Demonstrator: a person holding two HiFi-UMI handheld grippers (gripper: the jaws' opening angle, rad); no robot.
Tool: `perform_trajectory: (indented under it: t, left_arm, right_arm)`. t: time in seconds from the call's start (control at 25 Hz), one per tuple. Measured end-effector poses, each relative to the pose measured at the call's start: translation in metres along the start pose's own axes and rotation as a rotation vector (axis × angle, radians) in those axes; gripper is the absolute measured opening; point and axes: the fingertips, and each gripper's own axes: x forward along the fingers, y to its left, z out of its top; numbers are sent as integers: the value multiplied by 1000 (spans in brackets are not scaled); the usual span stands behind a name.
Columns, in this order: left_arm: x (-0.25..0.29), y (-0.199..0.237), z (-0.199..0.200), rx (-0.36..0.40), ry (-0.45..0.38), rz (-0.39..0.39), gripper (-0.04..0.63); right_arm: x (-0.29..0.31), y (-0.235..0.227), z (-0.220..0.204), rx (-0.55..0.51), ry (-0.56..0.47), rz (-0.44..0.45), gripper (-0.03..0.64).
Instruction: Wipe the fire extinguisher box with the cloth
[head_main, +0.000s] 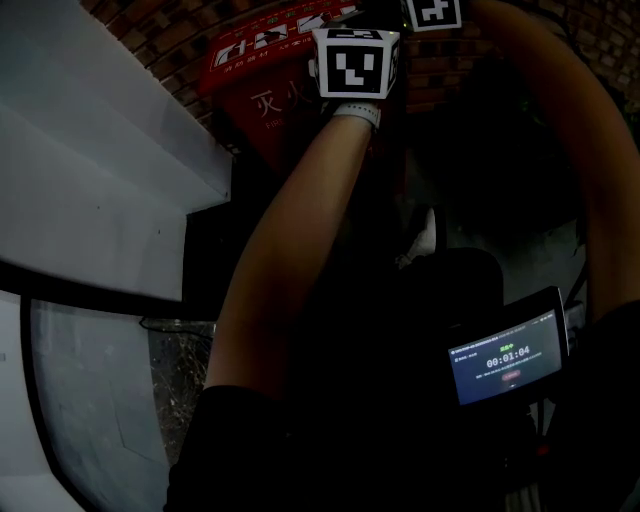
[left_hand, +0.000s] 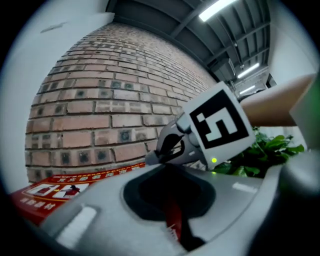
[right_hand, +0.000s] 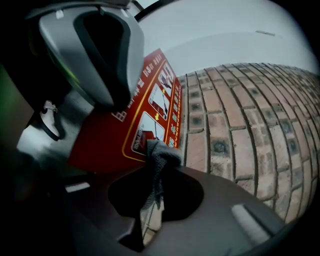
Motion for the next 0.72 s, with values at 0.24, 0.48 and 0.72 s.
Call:
perform_trajectory:
  t: [0.24, 0.48, 0.72]
  left_arm:
    - [-6, -3, -6, 127, -15, -29, 3]
    - [-31, -11, -3, 32, -9, -65, 3]
    - [-54, 7, -8, 32, -28, -41, 3]
  right_arm:
    - [-28, 19, 14, -20, -21, 41, 31]
    - [-54, 33, 32, -40, -50, 58, 31]
    - [-70, 44, 45, -14, -86, 89, 31]
